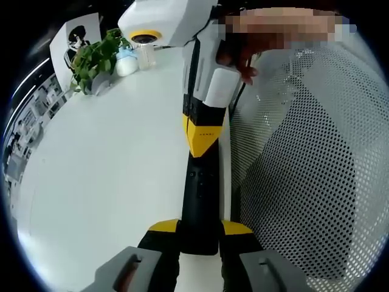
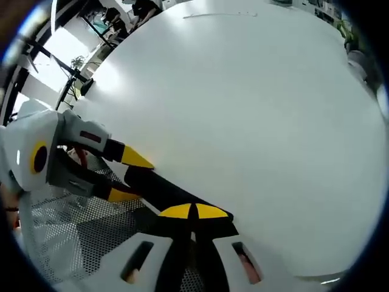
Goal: Press the specified remote control buttons in sequence, fully releasing each button before pressing the next.
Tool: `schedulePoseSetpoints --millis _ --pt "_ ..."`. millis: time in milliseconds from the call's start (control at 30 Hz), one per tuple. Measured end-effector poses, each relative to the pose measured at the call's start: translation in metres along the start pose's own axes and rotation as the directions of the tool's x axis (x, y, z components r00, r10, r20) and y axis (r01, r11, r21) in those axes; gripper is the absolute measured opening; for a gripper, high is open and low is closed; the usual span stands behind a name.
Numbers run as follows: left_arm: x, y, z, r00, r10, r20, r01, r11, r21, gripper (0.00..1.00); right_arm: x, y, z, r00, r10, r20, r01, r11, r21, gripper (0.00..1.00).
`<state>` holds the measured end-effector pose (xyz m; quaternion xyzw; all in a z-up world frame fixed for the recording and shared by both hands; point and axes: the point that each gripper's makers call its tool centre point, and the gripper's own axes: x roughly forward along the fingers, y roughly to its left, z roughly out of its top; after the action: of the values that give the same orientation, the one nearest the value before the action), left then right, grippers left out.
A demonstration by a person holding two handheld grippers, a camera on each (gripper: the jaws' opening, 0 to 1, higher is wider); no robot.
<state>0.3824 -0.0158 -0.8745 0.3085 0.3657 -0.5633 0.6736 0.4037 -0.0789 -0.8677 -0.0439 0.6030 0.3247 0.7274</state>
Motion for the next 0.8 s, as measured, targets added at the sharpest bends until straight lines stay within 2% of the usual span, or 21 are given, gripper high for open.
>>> schedulePoseSetpoints --millis 400,800 --pt "0.0001 0.0001 -0.0001 1.000 -0.002 -0.001 0.002 1.000 0.002 0.24 0.0000 -0.0003 0.0001 1.000 0.009 0.021 -0.010 1.000 0.029 0.00" --pt "0.0004 0.0000 0.0002 1.000 -0.002 -0.004 0.002 1.000 0.005 0.24 0.0016 0.0003 0.0007 0.999 -0.045 0.002 0.045 0.999 0.000 0.00"
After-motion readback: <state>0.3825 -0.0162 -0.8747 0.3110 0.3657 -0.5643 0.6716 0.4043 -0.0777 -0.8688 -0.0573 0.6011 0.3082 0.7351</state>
